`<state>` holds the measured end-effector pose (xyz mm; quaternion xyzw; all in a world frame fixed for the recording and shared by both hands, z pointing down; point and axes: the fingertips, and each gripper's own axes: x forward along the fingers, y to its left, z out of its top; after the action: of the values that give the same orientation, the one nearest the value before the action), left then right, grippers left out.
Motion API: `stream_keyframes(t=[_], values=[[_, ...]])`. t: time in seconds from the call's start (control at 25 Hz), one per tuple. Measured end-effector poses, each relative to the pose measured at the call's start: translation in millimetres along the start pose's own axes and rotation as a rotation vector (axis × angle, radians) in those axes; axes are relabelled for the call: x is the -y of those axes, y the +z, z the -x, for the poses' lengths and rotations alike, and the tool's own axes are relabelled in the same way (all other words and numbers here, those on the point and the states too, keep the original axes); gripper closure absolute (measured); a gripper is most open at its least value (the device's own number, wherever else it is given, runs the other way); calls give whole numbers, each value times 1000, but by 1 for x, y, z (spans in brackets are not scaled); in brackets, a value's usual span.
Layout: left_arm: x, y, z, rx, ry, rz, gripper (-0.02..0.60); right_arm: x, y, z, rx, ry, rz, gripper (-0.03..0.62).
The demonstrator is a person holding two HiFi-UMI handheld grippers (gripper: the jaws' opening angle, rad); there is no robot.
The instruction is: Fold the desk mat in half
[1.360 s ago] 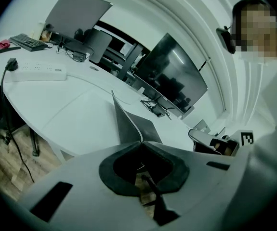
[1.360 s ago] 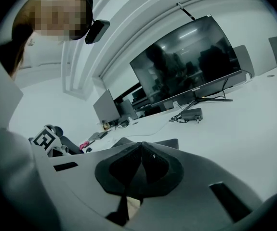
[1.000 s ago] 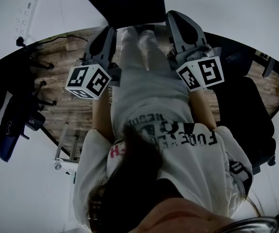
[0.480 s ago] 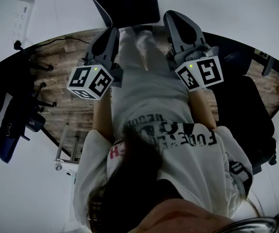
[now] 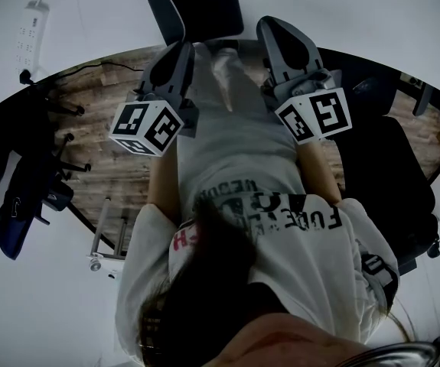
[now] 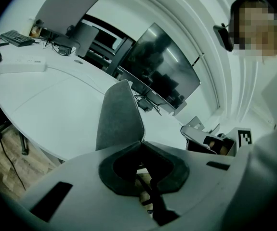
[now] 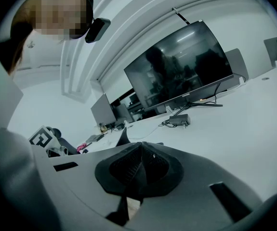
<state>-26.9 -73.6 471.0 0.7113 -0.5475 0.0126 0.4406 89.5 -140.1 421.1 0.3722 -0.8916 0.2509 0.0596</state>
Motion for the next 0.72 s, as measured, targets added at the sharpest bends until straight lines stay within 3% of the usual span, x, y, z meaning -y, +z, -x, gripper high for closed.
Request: stream_keyframes(t=[0.72], values=[[33,-10,-33,-30,-61,-7,569,16,2,17,17,-34,-12,594]])
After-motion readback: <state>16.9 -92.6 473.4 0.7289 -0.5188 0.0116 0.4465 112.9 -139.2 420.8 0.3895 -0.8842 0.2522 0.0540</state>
